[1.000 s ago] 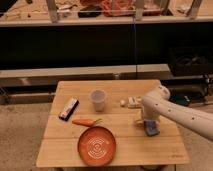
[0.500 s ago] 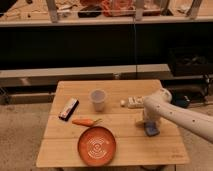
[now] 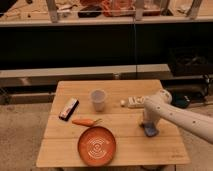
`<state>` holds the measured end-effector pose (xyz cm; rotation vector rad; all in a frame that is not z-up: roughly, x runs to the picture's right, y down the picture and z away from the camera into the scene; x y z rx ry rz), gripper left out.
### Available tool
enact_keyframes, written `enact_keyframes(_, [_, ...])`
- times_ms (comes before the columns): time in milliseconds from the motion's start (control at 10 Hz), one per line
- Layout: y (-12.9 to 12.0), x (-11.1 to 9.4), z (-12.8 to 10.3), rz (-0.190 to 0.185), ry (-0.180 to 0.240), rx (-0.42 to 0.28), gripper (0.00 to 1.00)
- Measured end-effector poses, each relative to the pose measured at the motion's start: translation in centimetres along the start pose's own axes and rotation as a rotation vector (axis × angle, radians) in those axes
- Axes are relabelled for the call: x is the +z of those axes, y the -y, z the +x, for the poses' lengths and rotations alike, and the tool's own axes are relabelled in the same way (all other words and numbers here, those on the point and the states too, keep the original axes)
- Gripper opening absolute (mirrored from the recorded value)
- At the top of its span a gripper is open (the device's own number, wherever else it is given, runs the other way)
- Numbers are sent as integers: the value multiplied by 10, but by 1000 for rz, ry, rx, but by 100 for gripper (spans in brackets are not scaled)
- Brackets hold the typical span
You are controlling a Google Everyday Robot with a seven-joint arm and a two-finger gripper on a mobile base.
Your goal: Wipe the white sponge on the table
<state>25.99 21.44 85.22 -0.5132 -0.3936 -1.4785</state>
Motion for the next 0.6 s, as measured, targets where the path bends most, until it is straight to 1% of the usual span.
enact_keyframes(200, [2,-3,-2,11,-12,3,62])
enact_keyframes(300, [2,-4,-3,16,-16,4,59])
enact_keyframes(400, [3,-5,-4,23,-20,6,51])
enact_keyframes(500, [4,-5,-5,28,-22,8,46])
enact_keyframes(600, [3,-5,-6,30,-23,10,39])
